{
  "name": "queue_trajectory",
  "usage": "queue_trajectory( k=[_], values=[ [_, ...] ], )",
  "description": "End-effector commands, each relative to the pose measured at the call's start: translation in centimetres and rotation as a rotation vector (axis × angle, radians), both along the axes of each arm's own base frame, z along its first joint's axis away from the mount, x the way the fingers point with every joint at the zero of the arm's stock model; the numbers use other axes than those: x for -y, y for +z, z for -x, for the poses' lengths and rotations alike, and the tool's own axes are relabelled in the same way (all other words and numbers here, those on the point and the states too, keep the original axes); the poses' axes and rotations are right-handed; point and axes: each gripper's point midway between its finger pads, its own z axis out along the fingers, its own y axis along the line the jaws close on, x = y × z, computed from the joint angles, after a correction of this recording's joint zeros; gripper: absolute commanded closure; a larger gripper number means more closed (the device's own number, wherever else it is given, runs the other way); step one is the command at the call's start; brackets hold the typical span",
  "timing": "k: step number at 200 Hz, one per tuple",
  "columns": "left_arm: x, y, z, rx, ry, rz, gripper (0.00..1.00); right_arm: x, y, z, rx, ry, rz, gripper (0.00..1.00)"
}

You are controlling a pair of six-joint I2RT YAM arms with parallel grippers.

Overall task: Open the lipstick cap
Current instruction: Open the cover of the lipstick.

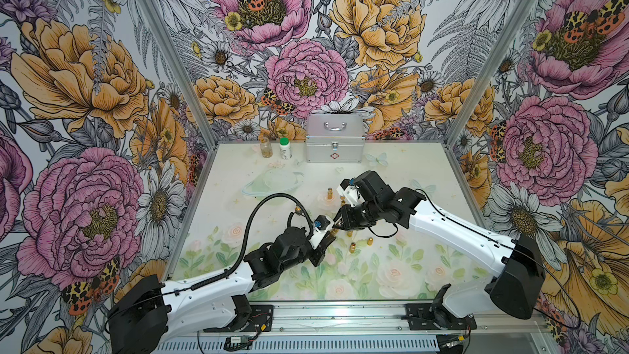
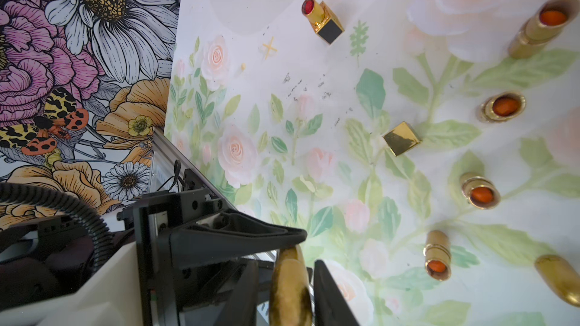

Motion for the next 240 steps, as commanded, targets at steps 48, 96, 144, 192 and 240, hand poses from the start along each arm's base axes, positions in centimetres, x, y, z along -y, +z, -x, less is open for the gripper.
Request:
queue_trajectory(
  k=[48, 96, 144, 192, 240],
  values=[
    [-0.3, 1.3, -1.2, 0.016, 0.061, 0.006, 1.00, 0.0, -0.5, 0.0, 0.010, 0.006, 0.010, 0.74],
    [-0.5, 1.0, -1.3, 0.010, 0.069, -0.004, 1.00, 0.3, 0.0, -0.2, 0.035, -0.002, 0.010, 0.79],
    [-0.6, -0.5, -0.7, -0.035, 0.065, -0.023, 1.00, 1.1, 2.2, -1.1, 0.135, -0.027, 0.008, 0.81],
    [-0.8, -1.6, -0.1, -0.077, 0.068, -0.023, 1.00, 2.5, 4.5, -2.0, 0.235, -0.052, 0.031, 0.81],
    [-1.0, -1.8, 0.1, -0.079, 0.070, -0.034, 1.00, 3.6, 5.9, -2.7, 0.264, -0.080, 0.015, 0.82]
  ],
)
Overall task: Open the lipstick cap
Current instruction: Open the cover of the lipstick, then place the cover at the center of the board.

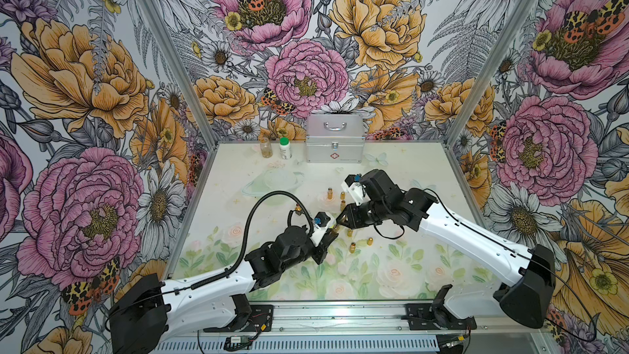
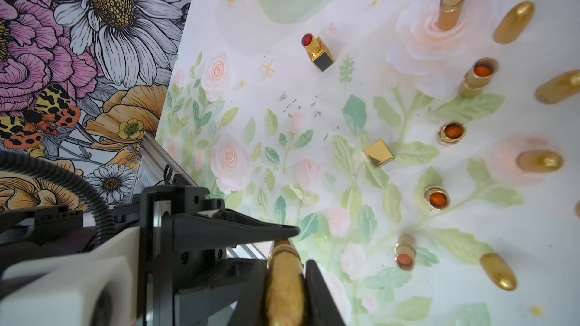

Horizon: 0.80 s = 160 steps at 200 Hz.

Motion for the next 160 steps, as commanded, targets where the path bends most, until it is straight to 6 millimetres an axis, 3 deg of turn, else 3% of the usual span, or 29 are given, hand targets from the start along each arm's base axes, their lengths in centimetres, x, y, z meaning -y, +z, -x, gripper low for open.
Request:
queue_trajectory(
  k=[1, 33, 70, 111, 127, 160],
  values=[
    [-1.3, -2.1, 0.2, -0.050, 0.035, -0.063, 1.00, 1.4, 2.8, -1.4, 0.101, -0.047, -0.012, 0.82],
    [-1.6, -1.7, 0.2, -0.037, 0.046, -0.058, 1.00, 2.3, 2.8, -1.7, 0.113, -0.065, 0.009, 0.82],
    [-1.9, -0.2, 0.2, -0.022, 0.064, -0.003, 1.00, 7.8, -1.3, -2.2, 0.109, -0.228, 0.269, 0.83],
    [-2.0, 0.3, 0.3, -0.017, 0.065, 0.016, 1.00, 11.6, -5.4, -0.6, 0.090, -0.357, 0.403, 0.84],
    [-1.9, 0.3, 0.3, -0.023, 0.063, 0.019, 1.00, 12.0, -7.1, 0.5, 0.076, -0.369, 0.424, 0.83],
    [-1.9, 0.2, 0.5, -0.026, 0.061, 0.022, 1.00, 10.2, -10.6, 2.8, 0.030, -0.333, 0.367, 0.83]
  ],
)
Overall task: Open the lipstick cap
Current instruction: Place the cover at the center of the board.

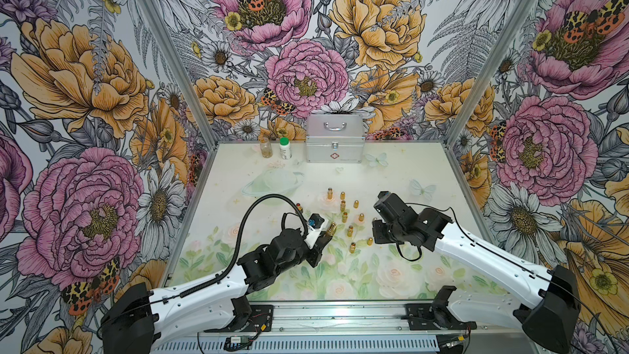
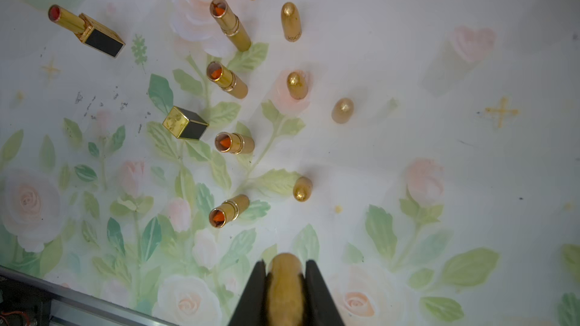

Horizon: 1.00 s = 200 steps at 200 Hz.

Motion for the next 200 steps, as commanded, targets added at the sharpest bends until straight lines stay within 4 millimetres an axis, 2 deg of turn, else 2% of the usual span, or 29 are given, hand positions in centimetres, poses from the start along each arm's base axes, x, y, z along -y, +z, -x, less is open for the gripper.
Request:
queue_trajectory(
  k=[1, 32, 54, 79, 121, 171, 200],
  values=[
    [-0.3, -0.1, 0.0, -0.002, 0.020, 0.008, 1.00, -1.0, -1.3, 0.4, 0.022, -0.035, -0.042, 0.84],
    [-0.4, -0.2, 0.1, -0.002, 0.023, 0.010, 1.00, -2.8, -4.1, 1.5, 0.026, 0.012, -0.062, 0.84],
    [-0.4, -0.2, 0.2, -0.004, 0.022, 0.012, 1.00, -2.9, -6.2, 2.0, 0.011, 0.019, -0.044, 0.83],
    [-0.5, -0.2, 0.2, -0.003, 0.026, 0.014, 1.00, -3.1, -7.7, 2.3, 0.006, 0.040, -0.029, 0.84],
    [-0.5, -0.2, 0.2, -0.003, 0.027, 0.014, 1.00, -3.7, -9.3, 2.6, 0.006, 0.078, -0.009, 0.84],
    [-0.6, -0.2, 0.2, -0.001, 0.027, 0.011, 1.00, -3.3, -10.6, 3.0, 0.012, 0.103, 0.062, 0.84],
    [-0.6, -0.3, 0.2, 0.001, 0.029, 0.007, 1.00, -3.1, -11.3, 3.3, 0.006, 0.110, 0.092, 0.80]
  ],
)
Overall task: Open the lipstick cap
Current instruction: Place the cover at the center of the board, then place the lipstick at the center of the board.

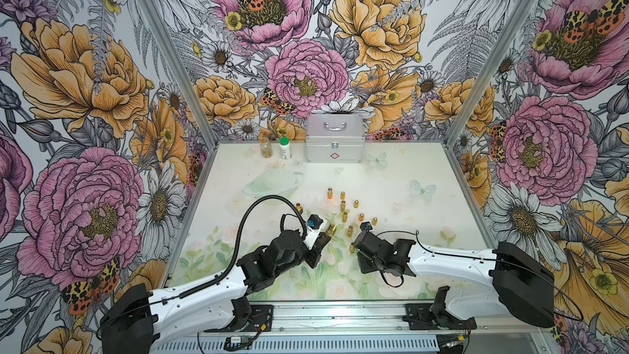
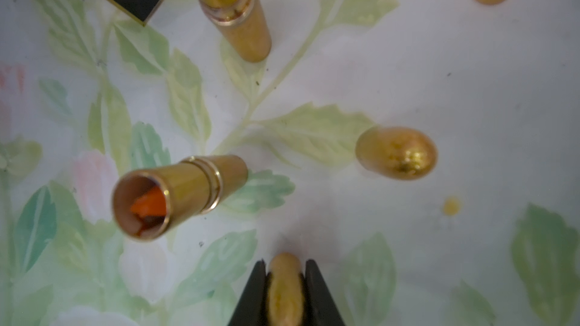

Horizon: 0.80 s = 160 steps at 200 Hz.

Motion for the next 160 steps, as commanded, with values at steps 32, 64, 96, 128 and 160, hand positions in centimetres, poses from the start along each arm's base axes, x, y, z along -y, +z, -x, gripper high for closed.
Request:
queue_trajectory(
  k=[32, 64, 96, 128, 160],
  values=[
    [-0.2, 0.3, 0.0, 0.010, 0.017, 0.013, 1.00, 0.3, -0.8, -0.2, 0.033, 0.010, 0.048, 0.75],
    [-0.3, 0.2, 0.1, 0.009, 0.017, 0.011, 1.00, -0.2, -0.1, -0.4, 0.043, 0.016, 0.026, 0.68],
    [-0.3, 0.5, 0.1, 0.012, 0.013, 0.017, 1.00, -0.4, 2.3, -0.6, 0.062, 0.011, 0.004, 0.61],
    [0.0, 0.9, 0.2, 0.018, -0.005, 0.016, 1.00, -0.5, 7.3, -0.8, 0.109, 0.015, -0.067, 0.55],
    [0.4, 1.1, 0.2, 0.022, -0.022, 0.008, 1.00, -2.2, 11.8, -0.5, 0.107, 0.077, -0.165, 0.53]
  ],
)
